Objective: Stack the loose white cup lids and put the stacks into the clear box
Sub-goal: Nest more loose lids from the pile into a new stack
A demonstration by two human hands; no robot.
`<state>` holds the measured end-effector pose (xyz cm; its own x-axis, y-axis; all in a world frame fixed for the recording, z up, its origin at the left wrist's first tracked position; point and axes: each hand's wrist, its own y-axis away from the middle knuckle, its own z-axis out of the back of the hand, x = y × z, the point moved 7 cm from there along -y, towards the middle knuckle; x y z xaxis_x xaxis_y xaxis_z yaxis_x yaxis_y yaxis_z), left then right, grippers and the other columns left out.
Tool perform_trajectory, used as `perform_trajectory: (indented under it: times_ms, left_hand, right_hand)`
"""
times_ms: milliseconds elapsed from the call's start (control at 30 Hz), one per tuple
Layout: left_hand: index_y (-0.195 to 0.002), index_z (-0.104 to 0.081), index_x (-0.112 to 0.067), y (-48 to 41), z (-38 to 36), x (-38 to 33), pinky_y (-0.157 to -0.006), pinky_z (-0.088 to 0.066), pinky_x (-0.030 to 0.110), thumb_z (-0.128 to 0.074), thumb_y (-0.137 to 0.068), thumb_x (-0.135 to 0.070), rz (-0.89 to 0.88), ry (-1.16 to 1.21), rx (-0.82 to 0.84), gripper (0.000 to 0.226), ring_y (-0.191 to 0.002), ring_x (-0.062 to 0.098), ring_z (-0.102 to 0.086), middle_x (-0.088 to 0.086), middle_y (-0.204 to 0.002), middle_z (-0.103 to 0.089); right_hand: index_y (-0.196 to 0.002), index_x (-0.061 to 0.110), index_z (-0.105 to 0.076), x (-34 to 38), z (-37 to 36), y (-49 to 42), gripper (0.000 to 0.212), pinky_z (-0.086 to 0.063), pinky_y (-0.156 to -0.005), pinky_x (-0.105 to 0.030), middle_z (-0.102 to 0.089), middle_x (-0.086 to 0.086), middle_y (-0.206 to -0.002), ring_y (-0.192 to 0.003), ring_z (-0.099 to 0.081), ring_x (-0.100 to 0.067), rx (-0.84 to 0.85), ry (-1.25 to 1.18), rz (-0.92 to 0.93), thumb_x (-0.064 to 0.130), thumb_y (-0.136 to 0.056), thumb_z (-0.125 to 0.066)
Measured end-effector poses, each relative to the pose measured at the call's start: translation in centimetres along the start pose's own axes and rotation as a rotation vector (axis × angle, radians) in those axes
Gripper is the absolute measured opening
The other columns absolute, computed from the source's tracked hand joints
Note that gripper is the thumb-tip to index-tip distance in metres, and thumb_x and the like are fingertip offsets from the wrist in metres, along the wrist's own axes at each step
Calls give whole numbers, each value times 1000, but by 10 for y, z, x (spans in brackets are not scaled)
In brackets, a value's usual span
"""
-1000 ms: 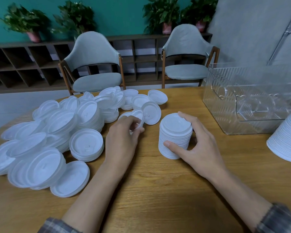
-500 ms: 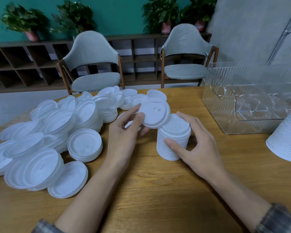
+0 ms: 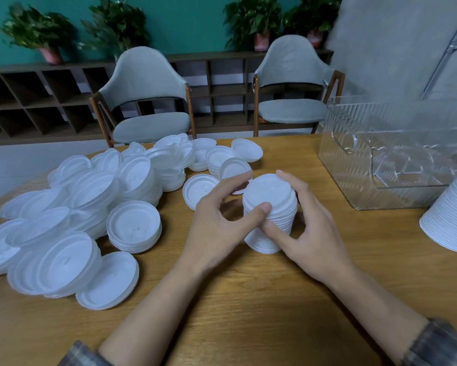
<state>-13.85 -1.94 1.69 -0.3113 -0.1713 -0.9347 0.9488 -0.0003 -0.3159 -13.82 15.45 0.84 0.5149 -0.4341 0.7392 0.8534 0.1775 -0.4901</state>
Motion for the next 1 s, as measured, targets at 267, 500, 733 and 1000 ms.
perform_trajectory:
  times_ms: [267, 500, 733, 1000]
  left_hand:
    - [-122, -74, -28, 1, 2, -5, -96, -53, 21, -94, -77, -27, -42, -31, -65, 50, -118, 7, -66, -13, -117, -75]
    - [-122, -73, -28, -1, 2, 3, -95, -54, 23, -95, -75, -32, -20, -2, -39, 52, -120, 8, -66, -11, -120, -74]
    - [-123, -75, -23, -5, 26, 6, -92, -50, 17, -69, -100, -37, -86, -292, -170, 27, -113, 1, -66, -16, -115, -74]
    - [-126, -70, -24, -14, 38, 29, -79, -53, 39, -65, -94, -13, -30, -1019, -119, 35, -104, 27, -68, 0, -111, -76]
  right_hand:
    - [-156, 41, -37, -2, -3, 1, 85, -49, -103, -24, -56, 21, -142, -131, -54, 1, 43, -3, -20, 57, -81, -75]
    - [-148, 38, -47, -1, -3, 0, 79, -50, -108, -35, -55, 20, -146, -136, -52, -2, 36, -5, -10, 58, -78, -77]
    - [-145, 40, -49, -6, 2, -2, 79, -38, -100, -4, -54, 31, -140, -131, -48, 11, 7, 43, -34, 58, -75, -81]
    - [-143, 43, -48, -8, 6, -2, 77, -35, -96, 0, -52, 34, -137, -128, -45, 16, -1, 16, -60, 53, -75, -83]
